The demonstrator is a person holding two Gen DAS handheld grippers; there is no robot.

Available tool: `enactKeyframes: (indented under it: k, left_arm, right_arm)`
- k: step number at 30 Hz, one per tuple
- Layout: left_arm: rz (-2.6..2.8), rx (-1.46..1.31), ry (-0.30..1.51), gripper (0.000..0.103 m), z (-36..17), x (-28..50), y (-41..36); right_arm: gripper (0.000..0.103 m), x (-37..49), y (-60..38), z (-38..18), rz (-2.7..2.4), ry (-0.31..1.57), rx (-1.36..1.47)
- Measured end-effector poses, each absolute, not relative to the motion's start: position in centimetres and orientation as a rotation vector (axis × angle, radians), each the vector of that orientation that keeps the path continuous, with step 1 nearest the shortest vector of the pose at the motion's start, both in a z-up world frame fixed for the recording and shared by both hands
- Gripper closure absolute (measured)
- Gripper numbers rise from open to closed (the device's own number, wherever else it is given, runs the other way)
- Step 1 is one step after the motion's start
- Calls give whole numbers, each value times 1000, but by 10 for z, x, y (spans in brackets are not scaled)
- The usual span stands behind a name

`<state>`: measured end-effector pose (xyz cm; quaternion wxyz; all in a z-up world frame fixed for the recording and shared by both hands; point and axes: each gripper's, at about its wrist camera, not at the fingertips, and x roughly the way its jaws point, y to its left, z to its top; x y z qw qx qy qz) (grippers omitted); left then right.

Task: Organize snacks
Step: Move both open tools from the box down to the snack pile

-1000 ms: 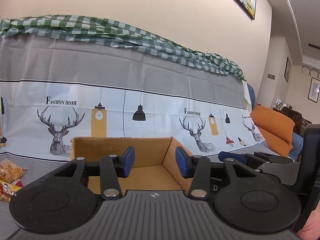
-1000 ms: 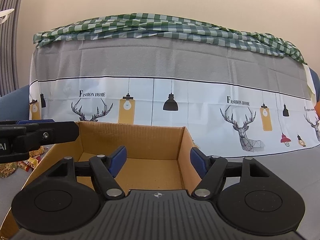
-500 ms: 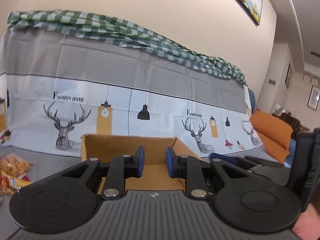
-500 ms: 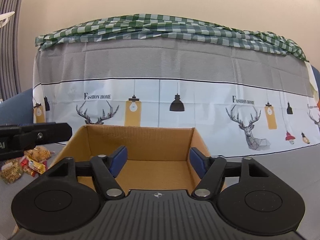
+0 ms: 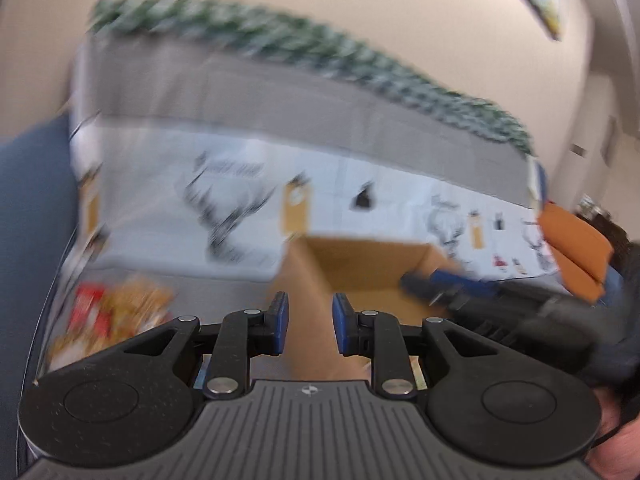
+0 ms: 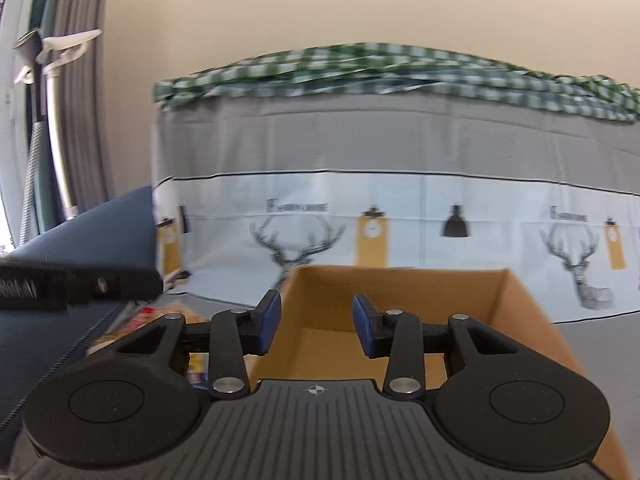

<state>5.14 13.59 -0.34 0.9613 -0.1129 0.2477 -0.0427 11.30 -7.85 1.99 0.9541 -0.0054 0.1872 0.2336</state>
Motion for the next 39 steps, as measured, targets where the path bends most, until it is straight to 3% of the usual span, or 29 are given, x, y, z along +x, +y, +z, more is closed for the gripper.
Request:
enactKeyframes:
  k: [9, 11, 18, 28, 30, 36, 39]
  left_arm:
    - [124, -391, 553, 70, -16, 54, 199]
    - [171, -457, 565, 62, -20, 55, 215]
    - [274, -725, 628, 50, -43, 58, 267]
    - [389, -735, 701, 23, -61, 69, 283]
    - [404, -747, 717, 20, -67, 72, 285]
    - [477, -767, 791, 17, -85, 92, 291]
    - [517, -765, 808, 16, -93, 104, 294]
  right_arm:
    - [61, 99, -17, 13, 572, 420, -1]
    - [61, 97, -2, 9, 595, 437, -1]
    - [61, 93, 46, -13, 666, 521, -17]
    - [59, 105, 77, -53, 650, 609, -15]
    - [52, 110, 81, -62, 640, 606, -9]
    - [46, 133, 97, -95, 556, 657, -36]
    - [36, 141, 102, -107, 533, 650, -63]
